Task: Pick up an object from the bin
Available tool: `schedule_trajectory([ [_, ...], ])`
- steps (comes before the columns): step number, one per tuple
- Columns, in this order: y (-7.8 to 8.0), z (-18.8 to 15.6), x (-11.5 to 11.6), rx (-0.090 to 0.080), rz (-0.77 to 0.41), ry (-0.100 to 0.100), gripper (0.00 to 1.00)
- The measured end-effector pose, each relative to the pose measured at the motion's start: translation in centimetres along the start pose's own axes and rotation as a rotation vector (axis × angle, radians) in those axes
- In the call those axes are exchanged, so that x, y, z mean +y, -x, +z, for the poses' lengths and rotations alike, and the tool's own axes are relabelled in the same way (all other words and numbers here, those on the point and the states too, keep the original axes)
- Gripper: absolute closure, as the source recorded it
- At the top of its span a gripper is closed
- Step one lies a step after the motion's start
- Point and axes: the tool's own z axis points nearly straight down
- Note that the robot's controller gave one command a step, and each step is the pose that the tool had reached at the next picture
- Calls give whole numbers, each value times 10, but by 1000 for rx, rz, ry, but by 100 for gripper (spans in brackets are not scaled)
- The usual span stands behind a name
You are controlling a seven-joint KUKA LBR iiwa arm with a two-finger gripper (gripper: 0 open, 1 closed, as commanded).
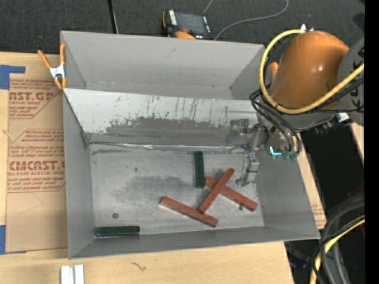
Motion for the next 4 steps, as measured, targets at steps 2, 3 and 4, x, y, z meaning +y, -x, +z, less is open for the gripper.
schedule_trajectory([
  [2, -11, 175, -36, -8, 25, -1, 100],
  [3, 18, 50, -5, -17, -11, 0, 100],
  [4, 41, -36, -24, -14, -396, -4, 100],
])
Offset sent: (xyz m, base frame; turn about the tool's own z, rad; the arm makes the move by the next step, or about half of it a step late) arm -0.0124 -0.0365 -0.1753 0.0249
